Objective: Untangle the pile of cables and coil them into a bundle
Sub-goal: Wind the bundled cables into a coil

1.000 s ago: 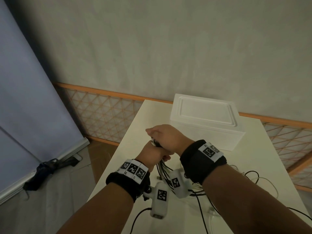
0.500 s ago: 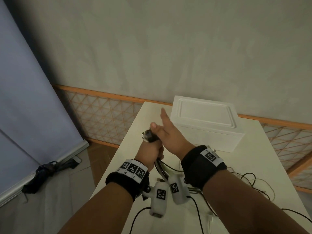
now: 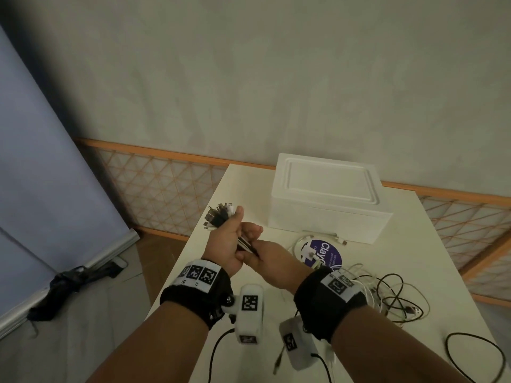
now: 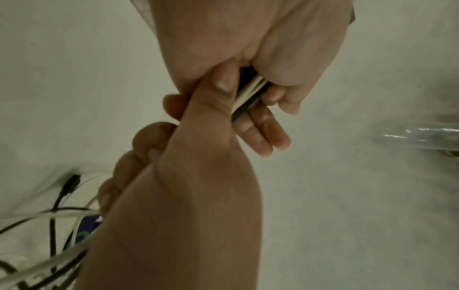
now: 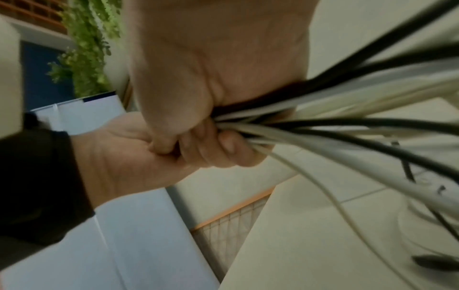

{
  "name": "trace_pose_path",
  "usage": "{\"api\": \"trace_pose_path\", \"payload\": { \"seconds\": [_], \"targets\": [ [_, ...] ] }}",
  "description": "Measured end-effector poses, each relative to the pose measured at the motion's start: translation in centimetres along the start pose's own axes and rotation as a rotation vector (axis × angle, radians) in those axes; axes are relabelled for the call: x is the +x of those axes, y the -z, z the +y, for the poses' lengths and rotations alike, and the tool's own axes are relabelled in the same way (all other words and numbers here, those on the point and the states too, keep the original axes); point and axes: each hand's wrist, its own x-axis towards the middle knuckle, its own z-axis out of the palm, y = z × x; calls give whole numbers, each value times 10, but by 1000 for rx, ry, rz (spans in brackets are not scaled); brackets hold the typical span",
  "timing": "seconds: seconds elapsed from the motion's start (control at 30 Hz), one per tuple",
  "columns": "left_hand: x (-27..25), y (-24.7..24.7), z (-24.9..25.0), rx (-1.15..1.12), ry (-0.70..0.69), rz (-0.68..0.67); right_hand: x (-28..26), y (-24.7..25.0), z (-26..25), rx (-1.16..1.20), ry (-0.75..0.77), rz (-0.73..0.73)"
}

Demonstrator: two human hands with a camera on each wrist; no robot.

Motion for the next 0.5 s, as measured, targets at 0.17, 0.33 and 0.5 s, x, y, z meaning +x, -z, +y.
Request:
{"api": "trace_pose_path", "payload": {
  "seconds": [0.17,0.33,0.5],
  "targets": [
    [10,2,11,-166,-7,70,-23,2,40,-211,-143,96],
    [10,-4,-3,-167,51,50,-45,9,61,-370,-224,154],
    [15,-3,-12,-190,71,95,-68,17,92,-469,-356,127]
  ]
}}
